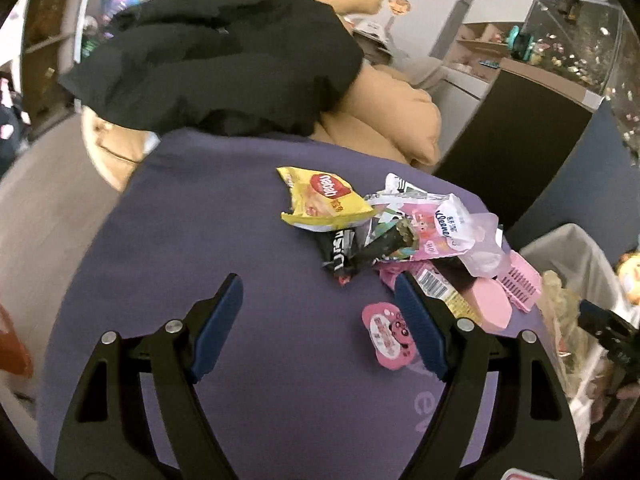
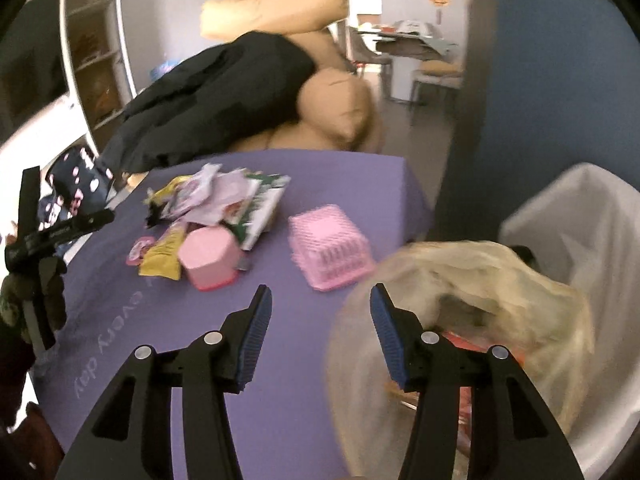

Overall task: Collect trash
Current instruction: 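Move both tools back over the table and grasp the yellow nabati wrapper with the left tool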

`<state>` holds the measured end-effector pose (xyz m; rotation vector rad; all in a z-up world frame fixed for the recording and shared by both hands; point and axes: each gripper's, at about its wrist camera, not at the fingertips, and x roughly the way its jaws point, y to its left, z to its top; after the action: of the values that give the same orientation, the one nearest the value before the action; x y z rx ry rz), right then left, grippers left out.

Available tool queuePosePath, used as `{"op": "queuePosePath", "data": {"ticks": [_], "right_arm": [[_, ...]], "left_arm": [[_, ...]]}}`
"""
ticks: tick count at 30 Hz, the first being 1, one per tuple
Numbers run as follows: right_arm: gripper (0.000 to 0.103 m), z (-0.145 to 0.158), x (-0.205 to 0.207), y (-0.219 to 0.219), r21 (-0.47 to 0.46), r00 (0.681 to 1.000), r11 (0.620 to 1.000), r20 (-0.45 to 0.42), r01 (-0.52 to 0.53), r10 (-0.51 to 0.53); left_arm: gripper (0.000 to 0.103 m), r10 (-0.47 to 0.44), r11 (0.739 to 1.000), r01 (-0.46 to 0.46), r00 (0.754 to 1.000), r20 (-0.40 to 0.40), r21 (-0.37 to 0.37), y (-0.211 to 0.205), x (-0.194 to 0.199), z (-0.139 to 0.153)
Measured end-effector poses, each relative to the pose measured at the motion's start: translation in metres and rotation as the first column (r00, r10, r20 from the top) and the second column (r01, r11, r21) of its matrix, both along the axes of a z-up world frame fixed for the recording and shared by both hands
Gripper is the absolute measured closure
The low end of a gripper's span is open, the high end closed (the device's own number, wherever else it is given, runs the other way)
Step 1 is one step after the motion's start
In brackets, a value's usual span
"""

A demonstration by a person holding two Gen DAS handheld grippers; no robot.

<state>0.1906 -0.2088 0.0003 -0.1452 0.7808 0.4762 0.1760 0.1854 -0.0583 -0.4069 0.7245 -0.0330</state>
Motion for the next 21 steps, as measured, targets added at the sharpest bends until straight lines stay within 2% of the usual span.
{"op": "queuePosePath", "data": {"ticks": [3, 6, 9, 12, 15, 16, 19, 21], "right_arm": [[0.054, -0.001, 0.002, 0.023, -0.005, 1.0, 1.0, 0.01, -0.018, 0.018], [0.054, -0.002, 0.005, 0.037, -0.005, 1.0, 1.0, 0.022, -0.014, 0.014], [0.054, -0.008, 0.016, 0.045, 0.016, 1.0, 1.0, 0.006, 0.017, -0.018], [0.054, -0.015, 0.024, 0.051, 0.031, 0.999, 0.998, -0.019, 0.046, -0.046], [0.054, -0.017, 0.026, 0.059, 0.034, 0.999, 0.999, -0.03, 0.039, -0.038], [0.054, -0.017, 0.027, 0.064, 0.03, 0.999, 0.999, -0.033, 0.025, -0.024], [0.054, -0.015, 0.025, 0.082, 0.029, 0.998, 0.999, -0.04, -0.038, 0.039], [0.054, -0.014, 0.024, 0.096, 0.011, 0.997, 0.998, -0.036, -0.069, 0.069]], "left_arm": [[0.029, -0.042, 0.998, 0.042, 0.999, -0.011, -0.046, 0.014, 0.025, -0.006], [0.03, -0.011, 0.996, 0.009, 1.0, -0.029, -0.092, 0.025, 0.054, -0.006], [0.035, 0.023, 0.99, -0.032, 0.997, -0.068, -0.139, 0.032, 0.084, -0.014], [0.042, 0.027, 0.988, -0.044, 0.993, -0.118, -0.15, 0.029, 0.109, -0.027], [0.065, 0.022, 0.992, -0.037, 0.992, -0.124, -0.121, 0.021, 0.116, -0.03], [0.082, -0.004, 0.992, -0.015, 0.99, -0.144, -0.129, 0.018, 0.116, -0.03], [0.085, -0.055, 0.988, 0.031, 0.985, -0.161, -0.151, 0.015, 0.106, -0.03], [0.086, -0.092, 0.989, 0.072, 0.984, -0.151, -0.132, 0.011, 0.093, -0.027]]}}
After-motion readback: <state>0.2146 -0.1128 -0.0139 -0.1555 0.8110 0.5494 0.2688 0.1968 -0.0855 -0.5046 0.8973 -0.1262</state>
